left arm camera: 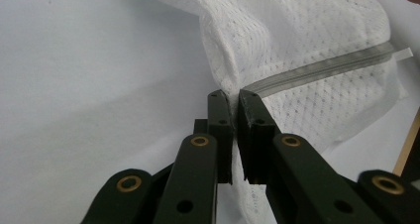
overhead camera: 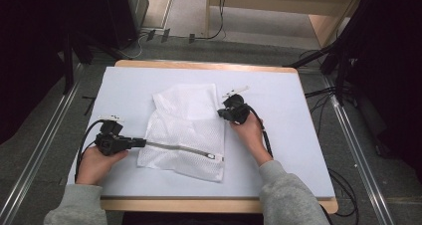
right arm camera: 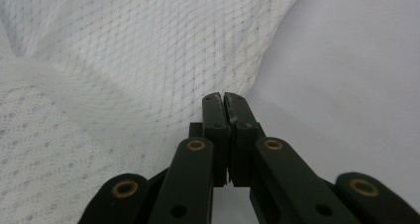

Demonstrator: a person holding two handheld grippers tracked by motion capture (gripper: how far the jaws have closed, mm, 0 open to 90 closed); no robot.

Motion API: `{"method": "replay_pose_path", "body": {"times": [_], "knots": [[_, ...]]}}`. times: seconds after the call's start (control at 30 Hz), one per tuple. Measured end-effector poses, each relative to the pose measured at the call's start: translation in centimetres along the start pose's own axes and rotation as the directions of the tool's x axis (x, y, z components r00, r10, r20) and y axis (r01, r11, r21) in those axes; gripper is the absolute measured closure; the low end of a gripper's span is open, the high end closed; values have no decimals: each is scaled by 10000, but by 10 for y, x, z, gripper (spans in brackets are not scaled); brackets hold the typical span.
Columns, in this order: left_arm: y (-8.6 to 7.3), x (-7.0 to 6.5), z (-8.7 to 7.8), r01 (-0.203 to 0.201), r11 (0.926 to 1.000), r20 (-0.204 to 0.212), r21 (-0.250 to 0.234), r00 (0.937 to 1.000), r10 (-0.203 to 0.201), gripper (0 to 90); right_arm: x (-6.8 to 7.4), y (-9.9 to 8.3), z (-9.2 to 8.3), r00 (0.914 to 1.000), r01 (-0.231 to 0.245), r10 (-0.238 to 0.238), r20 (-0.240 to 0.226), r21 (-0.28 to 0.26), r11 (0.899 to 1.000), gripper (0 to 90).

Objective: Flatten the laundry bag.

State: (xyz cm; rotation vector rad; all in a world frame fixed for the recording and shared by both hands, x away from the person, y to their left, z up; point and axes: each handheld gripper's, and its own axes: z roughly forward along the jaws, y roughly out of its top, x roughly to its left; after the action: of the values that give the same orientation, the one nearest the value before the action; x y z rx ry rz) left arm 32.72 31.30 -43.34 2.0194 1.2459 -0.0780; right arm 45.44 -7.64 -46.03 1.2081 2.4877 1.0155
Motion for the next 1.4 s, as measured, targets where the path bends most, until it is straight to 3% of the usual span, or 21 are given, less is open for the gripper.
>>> {"method": "replay_pose_path", "body": {"times": [0.67, 0.9, 1.0, 1.17, 1.23, 1.4], "knots": [[17, -5, 19, -354, 9986, 356, 384, 9988, 341, 863, -40, -24, -34, 9922, -1085, 1099, 588, -263, 9937, 900], [15, -6, 24, -309, 9979, 575, 574, 9980, 276, 862, -41, -32, -35, 9922, -1207, 1206, 309, 30, 9927, 845], [11, -9, 24, -261, 9977, 538, 619, 9983, 228, 861, -45, -31, -38, 9935, -1090, 1100, 304, -328, 9935, 700], [6, -12, 24, -315, 9973, 459, 666, 9985, 284, 859, -53, -24, -37, 9906, -1308, 1330, 311, -652, 9893, 665], [3, -14, 24, -287, 9976, 414, 622, 9988, 262, 857, -57, -16, -31, 9905, -1334, 1355, 229, -755, 9882, 636], [-5, -20, 24, -214, 9980, 463, 594, 9988, 187, 856, -62, -2, -13, 9907, -1183, 1230, 575, -788, 9899, 617]]}}
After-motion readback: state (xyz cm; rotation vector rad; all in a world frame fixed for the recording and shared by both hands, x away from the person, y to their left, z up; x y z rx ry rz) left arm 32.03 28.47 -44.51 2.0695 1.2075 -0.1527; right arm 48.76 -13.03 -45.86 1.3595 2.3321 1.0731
